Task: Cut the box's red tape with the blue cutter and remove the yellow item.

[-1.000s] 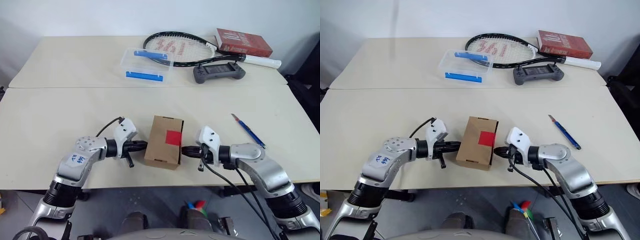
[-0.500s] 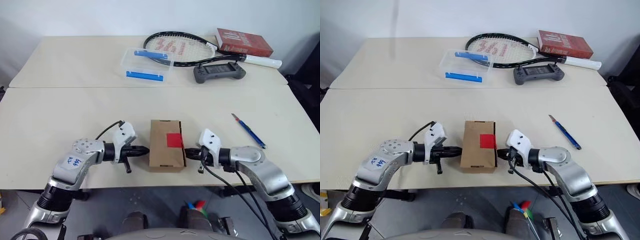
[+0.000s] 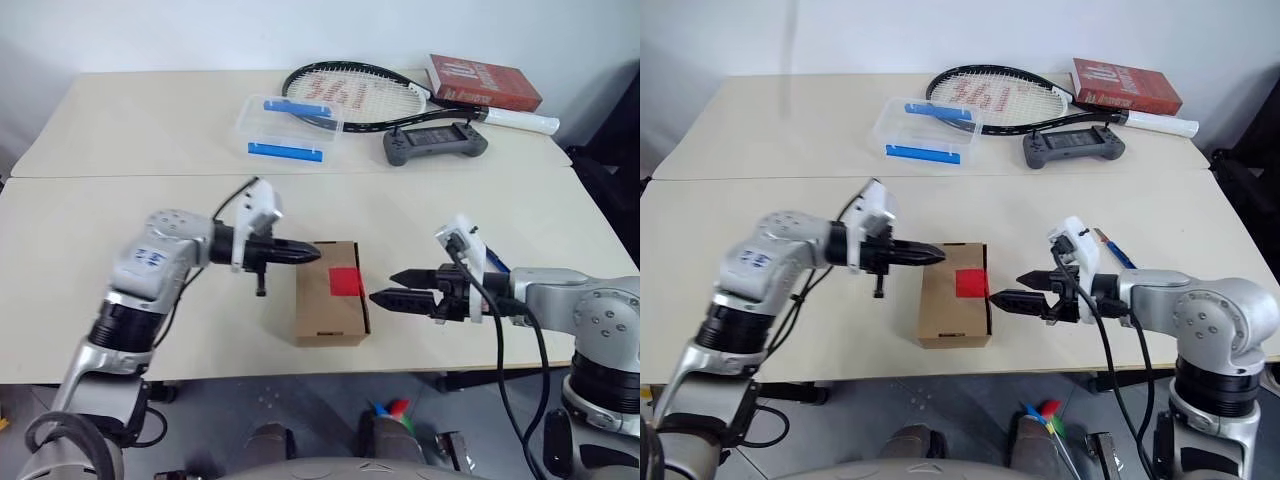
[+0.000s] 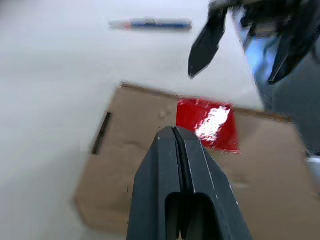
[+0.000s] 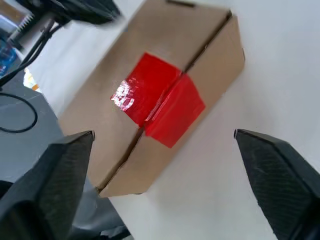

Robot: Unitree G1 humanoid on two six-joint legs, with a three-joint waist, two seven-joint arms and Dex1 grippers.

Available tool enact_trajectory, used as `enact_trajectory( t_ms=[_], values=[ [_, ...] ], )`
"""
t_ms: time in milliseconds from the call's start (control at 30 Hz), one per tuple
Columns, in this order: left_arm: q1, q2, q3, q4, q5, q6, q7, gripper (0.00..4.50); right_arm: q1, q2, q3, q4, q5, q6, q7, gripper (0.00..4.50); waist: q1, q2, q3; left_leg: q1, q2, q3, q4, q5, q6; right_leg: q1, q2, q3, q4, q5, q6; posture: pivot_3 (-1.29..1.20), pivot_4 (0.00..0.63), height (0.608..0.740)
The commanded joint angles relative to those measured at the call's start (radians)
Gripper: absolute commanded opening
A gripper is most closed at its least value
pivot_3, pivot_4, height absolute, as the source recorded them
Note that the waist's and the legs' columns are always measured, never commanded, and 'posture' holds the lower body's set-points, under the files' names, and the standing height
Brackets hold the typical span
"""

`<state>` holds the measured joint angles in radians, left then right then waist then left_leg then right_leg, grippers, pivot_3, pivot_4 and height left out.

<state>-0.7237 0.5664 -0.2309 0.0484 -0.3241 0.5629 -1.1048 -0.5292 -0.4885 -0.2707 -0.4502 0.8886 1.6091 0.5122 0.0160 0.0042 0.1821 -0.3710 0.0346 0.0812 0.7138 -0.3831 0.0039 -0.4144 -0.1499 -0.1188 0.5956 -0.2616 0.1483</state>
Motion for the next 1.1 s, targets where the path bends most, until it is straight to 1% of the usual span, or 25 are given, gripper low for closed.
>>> enact_trajectory(
  t_ms=[33,233,367,533,800,967,1100],
  values=[
    [-0.009,0.004,-0.038,-0.016,0.049,-0.029,-0.003,0.00,-0.027,0.043,-0.007,-0.006,-0.016,0.004,-0.059,4.48,-0.001,0.000,0.000,0.000,0.000,0.000,0.000,0.000,0.000,0.000,0.000,0.000,0.000,0.000,0.000,0.00,0.150,0.740],
    [0.011,0.005,-0.051,-0.057,0.051,0.007,-0.003,0.00,-0.023,0.050,0.007,0.011,-0.040,0.000,-0.090,4.48,0.005,0.000,0.000,0.000,0.000,0.000,0.002,0.000,0.000,0.001,0.000,0.001,0.000,0.000,0.000,0.00,0.150,0.740],
    [0.028,0.006,-0.050,-0.086,0.052,0.030,0.005,0.00,0.007,-0.005,0.064,0.028,-0.088,-0.033,-0.094,4.48,0.005,0.000,0.000,0.000,0.000,0.000,0.002,0.000,0.000,0.001,0.000,0.001,0.000,0.000,0.000,0.00,0.150,0.740],
    [0.041,0.010,-0.049,-0.101,0.054,0.038,0.007,0.00,0.011,-0.036,0.076,0.035,-0.092,-0.044,-0.091,4.48,0.008,0.000,-0.001,0.002,0.000,0.000,0.002,0.000,0.000,0.002,0.000,0.001,0.000,0.000,0.000,0.00,0.150,0.740],
    [0.053,0.014,-0.053,-0.099,0.058,0.035,0.002,0.00,0.012,-0.054,0.062,0.049,-0.085,-0.032,-0.085,4.48,0.008,0.000,-0.001,0.002,0.000,0.000,0.003,0.000,0.000,0.003,0.000,0.002,0.000,0.000,0.000,0.00,0.150,0.740],
    [0.063,0.013,-0.063,-0.086,0.063,0.029,-0.005,0.00,0.027,-0.044,0.000,0.069,-0.061,0.001,-0.078,4.48,0.009,-0.001,-0.002,0.002,0.000,0.000,0.003,0.000,0.000,0.003,0.000,0.002,0.000,0.000,0.000,0.00,0.150,0.740],
    [0.069,0.010,-0.069,-0.077,0.069,0.015,-0.010,0.00,0.030,-0.041,-0.007,0.068,-0.060,0.005,-0.082,4.48,0.009,-0.001,-0.002,0.002,0.000,0.000,0.003,0.000,0.000,0.003,0.000,0.002,0.000,0.000,0.000,0.00,0.150,0.740]
  ],
)
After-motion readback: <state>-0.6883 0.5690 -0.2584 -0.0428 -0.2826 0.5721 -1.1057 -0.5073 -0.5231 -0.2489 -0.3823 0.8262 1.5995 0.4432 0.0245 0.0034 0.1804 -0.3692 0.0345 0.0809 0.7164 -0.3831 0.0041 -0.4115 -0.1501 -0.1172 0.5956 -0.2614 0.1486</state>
